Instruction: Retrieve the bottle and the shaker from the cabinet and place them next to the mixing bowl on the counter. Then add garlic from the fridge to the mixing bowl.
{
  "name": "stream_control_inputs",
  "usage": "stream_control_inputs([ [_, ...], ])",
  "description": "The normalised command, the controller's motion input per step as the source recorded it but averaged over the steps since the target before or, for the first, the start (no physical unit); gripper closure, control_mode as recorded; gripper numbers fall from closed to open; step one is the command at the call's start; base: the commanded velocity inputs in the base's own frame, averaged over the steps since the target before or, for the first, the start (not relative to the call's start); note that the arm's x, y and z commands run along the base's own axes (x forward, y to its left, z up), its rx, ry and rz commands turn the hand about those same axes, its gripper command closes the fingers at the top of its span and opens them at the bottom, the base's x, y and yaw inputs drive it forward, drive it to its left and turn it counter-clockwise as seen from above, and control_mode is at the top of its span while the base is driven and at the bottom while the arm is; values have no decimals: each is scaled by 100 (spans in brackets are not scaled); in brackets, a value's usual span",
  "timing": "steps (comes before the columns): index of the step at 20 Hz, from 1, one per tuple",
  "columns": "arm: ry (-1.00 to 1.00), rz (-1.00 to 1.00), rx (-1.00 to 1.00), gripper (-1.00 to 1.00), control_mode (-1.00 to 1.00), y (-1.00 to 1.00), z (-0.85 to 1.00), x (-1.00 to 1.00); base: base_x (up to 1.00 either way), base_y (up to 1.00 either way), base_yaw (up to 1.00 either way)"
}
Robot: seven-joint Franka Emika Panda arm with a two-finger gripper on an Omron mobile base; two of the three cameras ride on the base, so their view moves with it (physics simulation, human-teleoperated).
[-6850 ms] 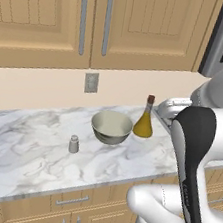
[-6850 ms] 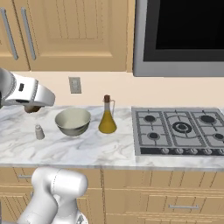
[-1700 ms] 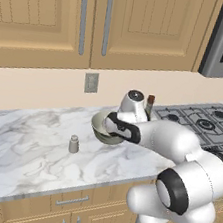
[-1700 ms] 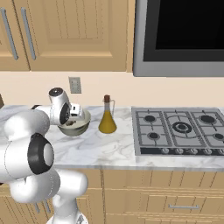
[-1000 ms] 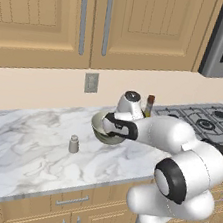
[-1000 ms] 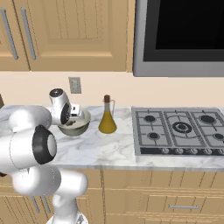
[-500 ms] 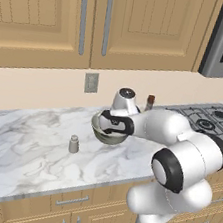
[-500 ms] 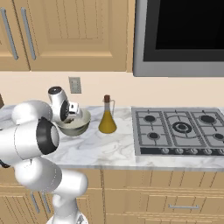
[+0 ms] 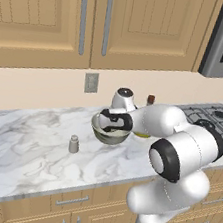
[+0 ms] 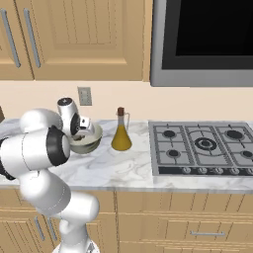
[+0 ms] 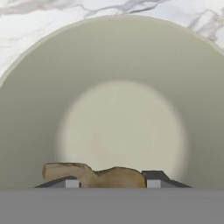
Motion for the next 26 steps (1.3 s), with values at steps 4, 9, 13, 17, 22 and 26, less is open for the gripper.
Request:
stream_control_inputs([
  [4,4,-1,0,100,-100,0,-13,0,0,0,0],
  [9,2,-1,0,100,-100,0,-8,0,0,0,0],
  [13,0,-1,0,100,-100,0,-6,0,0,0,0],
  [17,0,0,0,100,-100,0,0,0,0,0,0],
  [22,0,0,0,-100,-100,0,0,0,0,0,0],
  [26,0,0,0,-100,-100,0,0,0,0,0,0],
])
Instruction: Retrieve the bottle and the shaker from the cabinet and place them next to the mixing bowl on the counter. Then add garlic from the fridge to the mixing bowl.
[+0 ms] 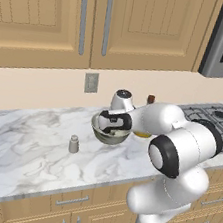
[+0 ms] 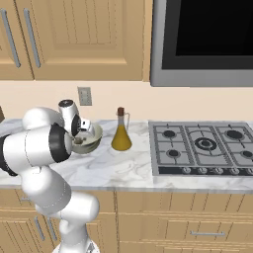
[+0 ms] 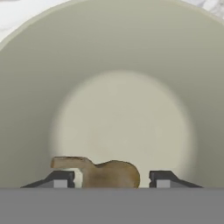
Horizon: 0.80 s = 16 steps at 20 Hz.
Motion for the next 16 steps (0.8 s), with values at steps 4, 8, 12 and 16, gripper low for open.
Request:
stream_control_inputs([
  [4,0,0,0,-100,-100,0,0,0,0,0,0],
  [8,0,0,0,-100,-100,0,20,0,0,0,0],
  [12,-1,0,1,-100,-100,-6,56,-12,0,0,0],
  [16,-7,0,4,-100,-100,-10,66,-25,0,0,0],
])
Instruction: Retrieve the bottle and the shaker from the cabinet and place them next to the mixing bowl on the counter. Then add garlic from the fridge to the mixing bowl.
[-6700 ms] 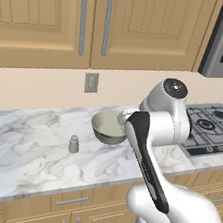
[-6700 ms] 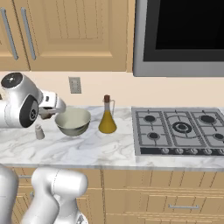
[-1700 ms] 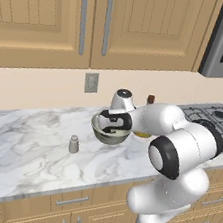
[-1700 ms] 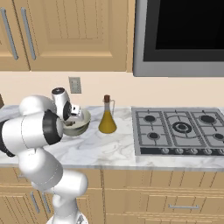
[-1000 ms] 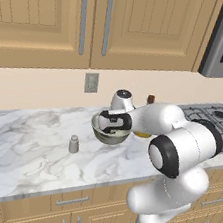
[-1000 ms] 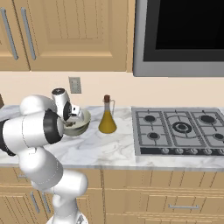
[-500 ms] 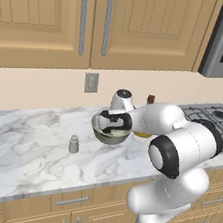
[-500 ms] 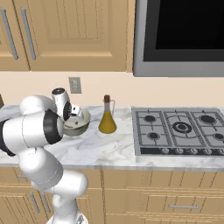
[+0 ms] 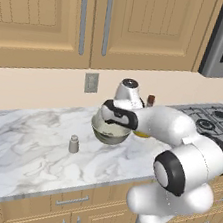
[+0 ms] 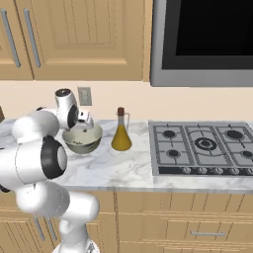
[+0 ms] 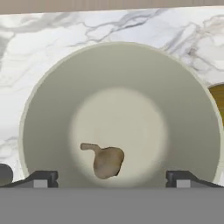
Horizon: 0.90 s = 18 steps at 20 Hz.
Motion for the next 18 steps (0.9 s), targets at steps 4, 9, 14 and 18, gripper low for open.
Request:
stream_control_inputs([
  [4,-9,0,4,-100,-100,-20,50,-43,0,0,0],
  [9,-11,0,6,-100,-100,-26,45,-60,0,0,0],
  [14,-11,0,6,-100,-100,-23,56,-70,0,0,0],
  [18,-11,0,3,-100,-100,-16,67,-61,0,0,0],
])
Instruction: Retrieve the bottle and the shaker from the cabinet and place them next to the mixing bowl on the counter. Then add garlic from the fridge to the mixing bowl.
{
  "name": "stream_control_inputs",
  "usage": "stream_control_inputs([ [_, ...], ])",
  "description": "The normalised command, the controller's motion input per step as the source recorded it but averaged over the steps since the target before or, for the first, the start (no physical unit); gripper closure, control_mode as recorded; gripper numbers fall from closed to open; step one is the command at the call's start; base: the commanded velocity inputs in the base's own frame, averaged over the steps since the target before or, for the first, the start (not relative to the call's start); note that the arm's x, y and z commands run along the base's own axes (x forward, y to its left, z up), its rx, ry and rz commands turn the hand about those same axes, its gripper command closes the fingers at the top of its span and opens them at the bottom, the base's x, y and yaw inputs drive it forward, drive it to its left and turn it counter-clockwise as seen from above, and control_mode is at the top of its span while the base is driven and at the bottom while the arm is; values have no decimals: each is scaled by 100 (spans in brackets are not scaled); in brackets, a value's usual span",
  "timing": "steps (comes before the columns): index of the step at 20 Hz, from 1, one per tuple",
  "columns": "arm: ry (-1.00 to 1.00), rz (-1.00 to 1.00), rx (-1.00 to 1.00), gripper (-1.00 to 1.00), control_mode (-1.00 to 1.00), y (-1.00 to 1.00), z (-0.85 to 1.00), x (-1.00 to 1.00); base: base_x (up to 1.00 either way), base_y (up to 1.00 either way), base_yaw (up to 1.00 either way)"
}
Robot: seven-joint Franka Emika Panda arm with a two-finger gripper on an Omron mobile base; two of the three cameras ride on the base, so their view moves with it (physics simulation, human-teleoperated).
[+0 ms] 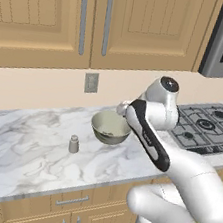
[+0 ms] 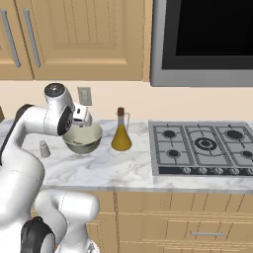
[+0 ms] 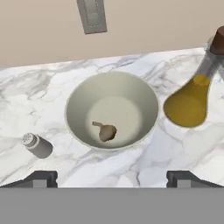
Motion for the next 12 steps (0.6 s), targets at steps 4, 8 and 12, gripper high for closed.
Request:
stream_control_inputs([
  [4,-7,0,0,-100,-100,-18,70,-63,0,0,0],
  [8,-5,0,0,-100,-100,-24,69,-70,0,0,0],
  [12,-4,0,0,-100,-100,-19,66,-75,0,0,0],
])
